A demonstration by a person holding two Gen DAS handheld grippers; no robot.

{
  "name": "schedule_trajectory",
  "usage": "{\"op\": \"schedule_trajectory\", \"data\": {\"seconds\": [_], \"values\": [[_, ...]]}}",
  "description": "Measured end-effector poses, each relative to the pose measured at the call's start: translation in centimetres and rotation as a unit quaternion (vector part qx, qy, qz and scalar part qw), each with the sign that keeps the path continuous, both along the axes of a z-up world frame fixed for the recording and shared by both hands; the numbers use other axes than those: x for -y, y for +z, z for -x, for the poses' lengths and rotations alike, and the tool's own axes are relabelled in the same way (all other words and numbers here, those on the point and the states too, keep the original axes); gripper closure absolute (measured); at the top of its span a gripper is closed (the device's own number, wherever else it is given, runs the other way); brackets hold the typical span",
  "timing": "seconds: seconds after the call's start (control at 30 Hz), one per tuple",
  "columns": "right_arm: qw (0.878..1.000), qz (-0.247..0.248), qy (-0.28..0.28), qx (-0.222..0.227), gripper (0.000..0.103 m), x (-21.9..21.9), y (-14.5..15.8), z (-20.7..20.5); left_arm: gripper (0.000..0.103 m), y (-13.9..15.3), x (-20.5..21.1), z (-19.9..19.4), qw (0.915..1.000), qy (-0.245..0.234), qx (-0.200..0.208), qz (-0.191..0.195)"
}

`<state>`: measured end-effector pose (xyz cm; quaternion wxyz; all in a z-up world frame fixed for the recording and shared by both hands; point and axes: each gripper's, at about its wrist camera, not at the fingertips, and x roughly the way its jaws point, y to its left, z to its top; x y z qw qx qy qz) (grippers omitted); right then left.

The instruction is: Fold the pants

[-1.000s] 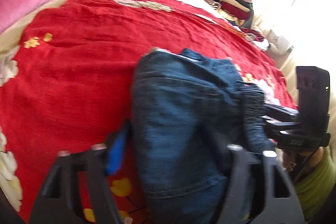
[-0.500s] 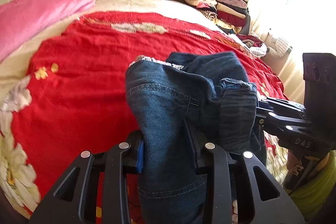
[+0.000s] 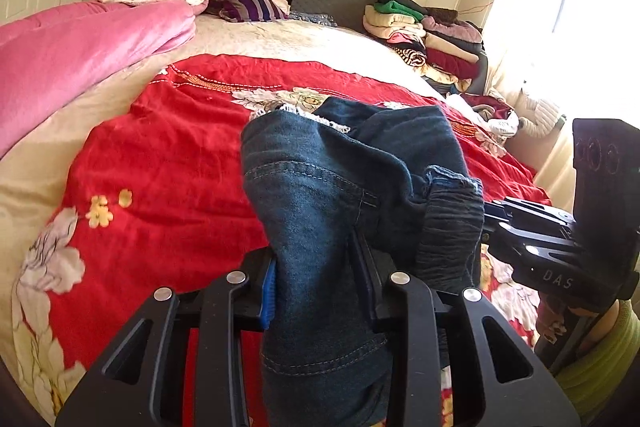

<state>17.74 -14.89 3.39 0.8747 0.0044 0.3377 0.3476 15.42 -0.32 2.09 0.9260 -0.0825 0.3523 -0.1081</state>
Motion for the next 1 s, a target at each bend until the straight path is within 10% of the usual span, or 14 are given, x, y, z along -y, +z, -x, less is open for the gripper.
{"op": "schedule_trajectory", "data": {"seconds": [0.4, 0.57, 1.0], "values": [[0.997, 0.042, -0.050, -0.046, 0.081, -0.3, -3.8, -3.5, 0.061, -3.3, -0.4, -2.3, 0.9991, 0.014, -0.033, -0.022], [0.991, 0.059, -0.081, -0.089, 0.058, 0.8, -6.1, -4.3, 0.044, -5.0, -0.6, -2.7, 0.9976, 0.016, -0.058, -0.034], [0.993, 0.061, -0.097, -0.014, 0.018, 2.2, -2.3, -0.8, 0.020, -1.8, -0.2, 0.2, 0.9988, 0.014, -0.017, -0.044]]}}
